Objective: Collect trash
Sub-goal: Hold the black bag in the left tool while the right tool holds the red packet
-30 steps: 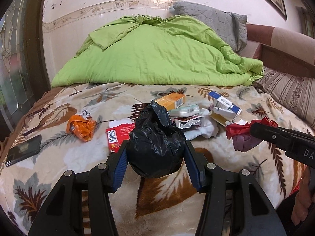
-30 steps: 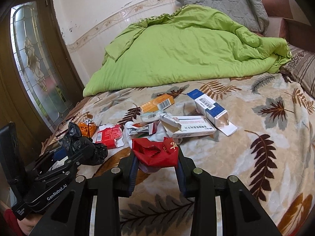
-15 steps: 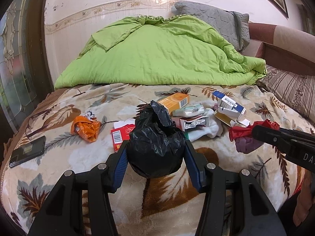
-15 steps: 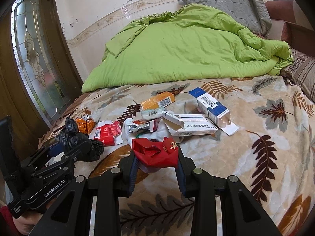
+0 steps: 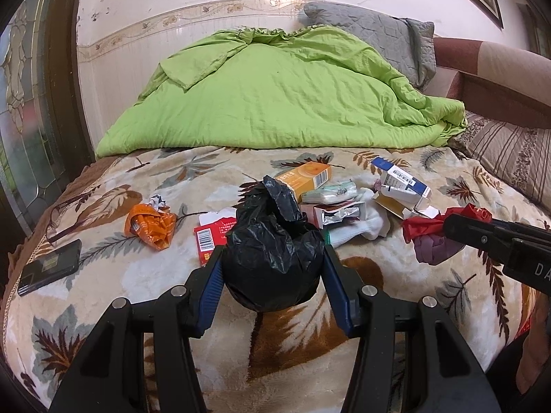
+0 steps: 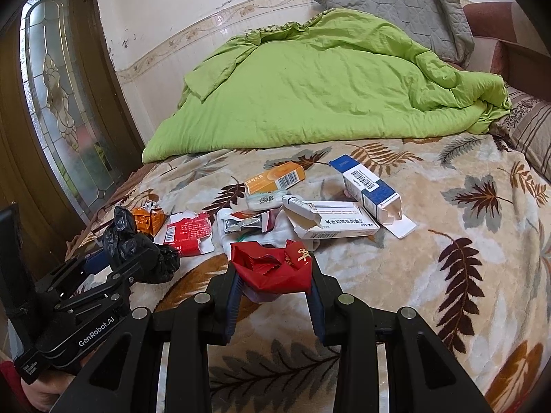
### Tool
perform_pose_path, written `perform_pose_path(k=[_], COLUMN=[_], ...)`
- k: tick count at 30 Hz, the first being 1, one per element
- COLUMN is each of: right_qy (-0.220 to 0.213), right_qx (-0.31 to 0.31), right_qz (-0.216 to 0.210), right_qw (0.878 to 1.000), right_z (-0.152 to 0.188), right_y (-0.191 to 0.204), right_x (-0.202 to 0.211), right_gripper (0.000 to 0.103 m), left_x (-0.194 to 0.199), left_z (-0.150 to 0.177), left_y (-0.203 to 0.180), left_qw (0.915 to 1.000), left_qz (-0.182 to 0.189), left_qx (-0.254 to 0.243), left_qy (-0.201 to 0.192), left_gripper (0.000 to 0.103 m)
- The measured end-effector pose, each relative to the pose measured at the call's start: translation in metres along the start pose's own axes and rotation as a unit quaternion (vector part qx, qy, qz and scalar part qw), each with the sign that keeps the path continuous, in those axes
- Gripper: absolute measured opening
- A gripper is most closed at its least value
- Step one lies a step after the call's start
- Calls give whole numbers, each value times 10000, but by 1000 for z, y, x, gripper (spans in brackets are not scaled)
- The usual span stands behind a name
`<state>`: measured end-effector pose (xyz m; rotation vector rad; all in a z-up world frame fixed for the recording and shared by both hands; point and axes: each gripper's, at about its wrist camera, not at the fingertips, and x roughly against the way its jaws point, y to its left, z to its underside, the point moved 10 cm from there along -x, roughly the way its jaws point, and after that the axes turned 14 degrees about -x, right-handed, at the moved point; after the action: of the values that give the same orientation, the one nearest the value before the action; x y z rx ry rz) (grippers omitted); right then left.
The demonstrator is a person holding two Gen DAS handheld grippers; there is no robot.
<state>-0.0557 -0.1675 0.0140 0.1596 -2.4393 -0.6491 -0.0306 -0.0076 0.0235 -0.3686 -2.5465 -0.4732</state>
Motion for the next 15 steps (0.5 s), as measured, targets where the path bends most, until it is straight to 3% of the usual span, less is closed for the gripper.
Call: perform_pose_path(k=[15], right_qy=[-133], right_qx=[-106], right_qz=[59], right_qw=[9998], right_z=[0], right_y=[-3], right_x=[16], right_gripper=[36], left_x=[6], left_z=[1], left_y=[-11], left_qw=[9999], left_qz=[59], left_qx=[-81], left_qy=[-35], left_gripper=[53])
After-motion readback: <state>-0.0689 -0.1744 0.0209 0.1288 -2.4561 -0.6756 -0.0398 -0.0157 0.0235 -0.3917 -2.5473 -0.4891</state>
